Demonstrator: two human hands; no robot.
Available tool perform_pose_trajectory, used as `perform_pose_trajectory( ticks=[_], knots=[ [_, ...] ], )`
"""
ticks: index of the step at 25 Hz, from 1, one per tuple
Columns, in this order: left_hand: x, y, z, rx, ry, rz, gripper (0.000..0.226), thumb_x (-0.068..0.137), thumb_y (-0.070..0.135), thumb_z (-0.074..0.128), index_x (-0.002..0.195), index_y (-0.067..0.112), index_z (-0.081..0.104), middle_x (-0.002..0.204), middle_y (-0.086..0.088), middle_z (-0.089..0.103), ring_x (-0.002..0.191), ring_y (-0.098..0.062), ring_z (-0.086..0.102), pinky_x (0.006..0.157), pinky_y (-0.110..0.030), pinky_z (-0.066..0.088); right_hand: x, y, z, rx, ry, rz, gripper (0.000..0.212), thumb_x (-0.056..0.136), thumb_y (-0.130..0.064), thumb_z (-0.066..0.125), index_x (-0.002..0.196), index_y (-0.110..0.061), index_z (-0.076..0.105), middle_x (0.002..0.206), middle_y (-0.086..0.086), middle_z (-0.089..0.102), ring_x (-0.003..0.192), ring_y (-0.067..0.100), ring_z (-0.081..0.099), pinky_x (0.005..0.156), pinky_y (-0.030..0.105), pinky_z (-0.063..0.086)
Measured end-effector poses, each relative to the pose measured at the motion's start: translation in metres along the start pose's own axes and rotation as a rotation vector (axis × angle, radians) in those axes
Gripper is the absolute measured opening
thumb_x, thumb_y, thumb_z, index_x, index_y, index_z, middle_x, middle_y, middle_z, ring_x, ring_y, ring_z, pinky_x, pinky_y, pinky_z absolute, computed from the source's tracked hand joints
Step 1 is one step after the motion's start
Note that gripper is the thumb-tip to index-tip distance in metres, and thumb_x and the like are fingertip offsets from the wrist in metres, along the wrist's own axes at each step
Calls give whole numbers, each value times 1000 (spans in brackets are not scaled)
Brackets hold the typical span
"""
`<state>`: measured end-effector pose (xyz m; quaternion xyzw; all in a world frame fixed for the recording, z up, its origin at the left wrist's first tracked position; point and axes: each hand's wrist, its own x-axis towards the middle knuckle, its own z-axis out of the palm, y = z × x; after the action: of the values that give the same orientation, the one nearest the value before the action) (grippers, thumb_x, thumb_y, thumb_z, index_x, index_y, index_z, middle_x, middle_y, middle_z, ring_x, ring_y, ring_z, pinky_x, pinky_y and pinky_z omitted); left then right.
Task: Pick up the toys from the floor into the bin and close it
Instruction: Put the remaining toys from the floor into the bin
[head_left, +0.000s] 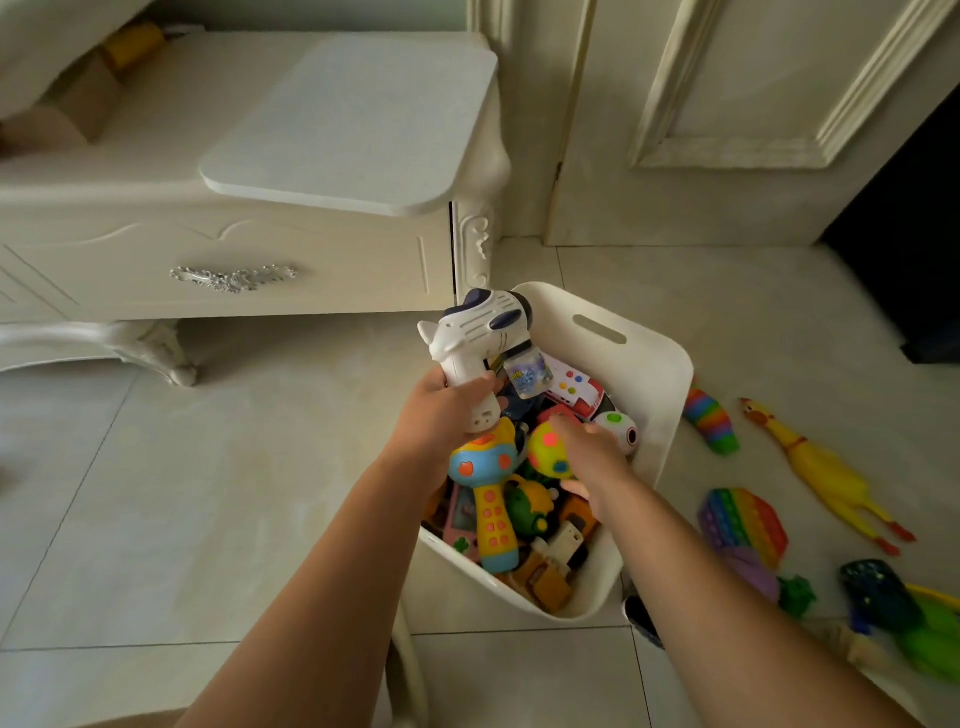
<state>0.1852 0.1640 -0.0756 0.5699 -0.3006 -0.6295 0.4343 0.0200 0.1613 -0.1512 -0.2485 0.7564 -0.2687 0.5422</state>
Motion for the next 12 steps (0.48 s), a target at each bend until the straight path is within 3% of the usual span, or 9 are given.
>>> perform_pose_trajectory(
  ticks=[3, 6, 7, 9, 11, 12],
  knots=[
    [5, -5, 3, 18, 2, -20, 14, 93, 10, 59, 106, 14, 57, 101, -11, 69, 84, -20, 68, 88, -46, 54, 0, 12, 3, -191, 28, -164, 44, 91, -22, 50, 135, -17, 48, 123, 10, 58, 100, 28, 59, 83, 43, 55],
    [7, -12, 6, 48, -4, -53, 10, 92, 14, 60, 100, 19, 59, 104, -12, 69, 92, -23, 69, 89, -47, 56, -7, 15, 0, -400, -57, -279, 43, 97, -20, 42, 141, -23, 45, 141, 6, 50, 120, 25, 53, 92, 39, 51],
    [7, -16, 8, 77, -7, -65, 12, 91, 16, 61, 102, 20, 59, 107, -13, 69, 97, -27, 68, 89, -48, 55, -12, 8, -2, -302, -51, -283, 40, 100, -27, 37, 137, -24, 49, 140, 6, 52, 121, 25, 53, 93, 39, 50],
    [7, -22, 15, 112, -39, -85, 18, 91, 18, 62, 109, 18, 58, 108, -12, 69, 101, -30, 66, 88, -48, 55, -21, -8, -6, 125, -98, -221, 43, 98, -48, 36, 131, -27, 53, 131, 3, 59, 116, 23, 58, 93, 40, 50],
    [6, -29, 22, 126, -95, -117, 27, 90, 21, 64, 115, 15, 56, 110, -10, 69, 102, -30, 66, 83, -46, 55, -27, -19, -13, 484, -235, -136, 51, 88, -61, 50, 129, -32, 55, 123, 0, 63, 109, 24, 64, 91, 42, 53],
    [7, -31, 26, 135, -124, -147, 34, 89, 23, 65, 120, 16, 54, 113, -10, 67, 105, -28, 65, 82, -43, 58, -27, -22, -19, 480, -237, -146, 51, 83, -60, 57, 126, -32, 57, 120, -1, 65, 105, 24, 66, 86, 41, 56]
  ],
)
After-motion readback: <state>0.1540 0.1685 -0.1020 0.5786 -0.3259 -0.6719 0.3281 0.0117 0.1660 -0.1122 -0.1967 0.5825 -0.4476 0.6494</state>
